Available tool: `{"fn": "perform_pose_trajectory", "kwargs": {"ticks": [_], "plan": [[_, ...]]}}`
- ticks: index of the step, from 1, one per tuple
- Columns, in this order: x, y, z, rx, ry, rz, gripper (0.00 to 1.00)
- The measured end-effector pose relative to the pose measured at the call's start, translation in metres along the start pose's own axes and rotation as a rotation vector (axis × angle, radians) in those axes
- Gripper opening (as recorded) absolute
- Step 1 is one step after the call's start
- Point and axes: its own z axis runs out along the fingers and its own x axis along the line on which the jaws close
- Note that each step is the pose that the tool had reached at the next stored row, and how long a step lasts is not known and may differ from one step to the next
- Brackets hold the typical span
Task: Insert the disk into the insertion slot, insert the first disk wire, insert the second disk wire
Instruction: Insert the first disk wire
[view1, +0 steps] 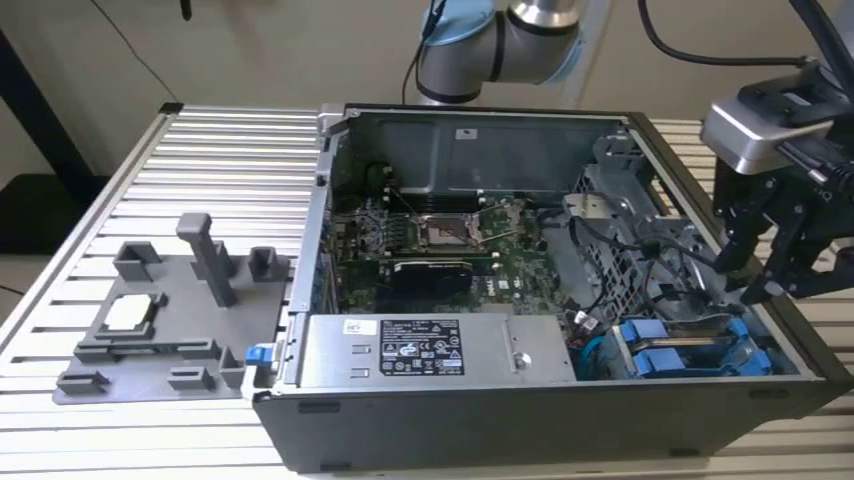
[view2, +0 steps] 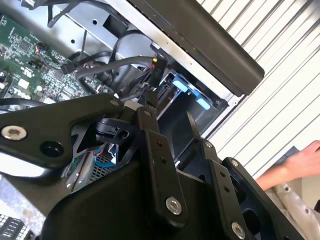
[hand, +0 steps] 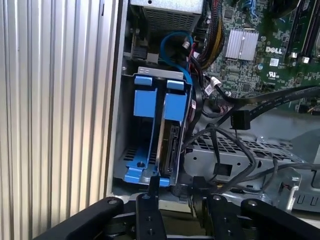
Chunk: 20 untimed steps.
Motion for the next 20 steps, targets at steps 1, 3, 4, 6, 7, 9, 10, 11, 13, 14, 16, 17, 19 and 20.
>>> {"fn": "perform_pose_trajectory", "kwargs": {"ticks": [1,3,4,6,7,9,10,11,13,14,16,17,19,20], "plan": [[-0.0013,-0.0007,0.0005,-0.0007,-0.0002,0.0,0.4],[-0.0037,-0.0019,0.0017,-0.0021,-0.0005,-0.001,0.4],[-0.0049,-0.0025,0.0025,-0.0029,-0.0007,-0.002,0.4],[-0.0071,-0.0037,0.0042,-0.0049,-0.001,-0.003,0.4],[-0.0079,-0.0042,0.005,-0.0065,-0.0014,-0.003,0.4],[-0.0082,-0.006,0.006,-0.0118,-0.0024,-0.006,0.4],[-0.0083,-0.0069,0.0064,-0.0154,-0.0029,-0.007,0.4],[-0.0083,-0.008,0.0069,-0.0195,-0.0038,-0.009,0.4],[-0.008,-0.0105,0.0077,-0.0256,-0.0052,-0.013,0.4],[-0.0079,-0.0118,0.0081,-0.0272,-0.0058,-0.016,0.4],[-0.0076,-0.0148,0.0089,-0.028,-0.0069,-0.023,0.4],[-0.0074,-0.0162,0.0091,-0.0284,-0.0073,-0.026,0.4],[-0.0072,-0.0191,0.0098,-0.0297,-0.0084,-0.032,0.4],[-0.007,-0.0205,0.0102,-0.031,-0.0089,-0.035,0.4]]}}
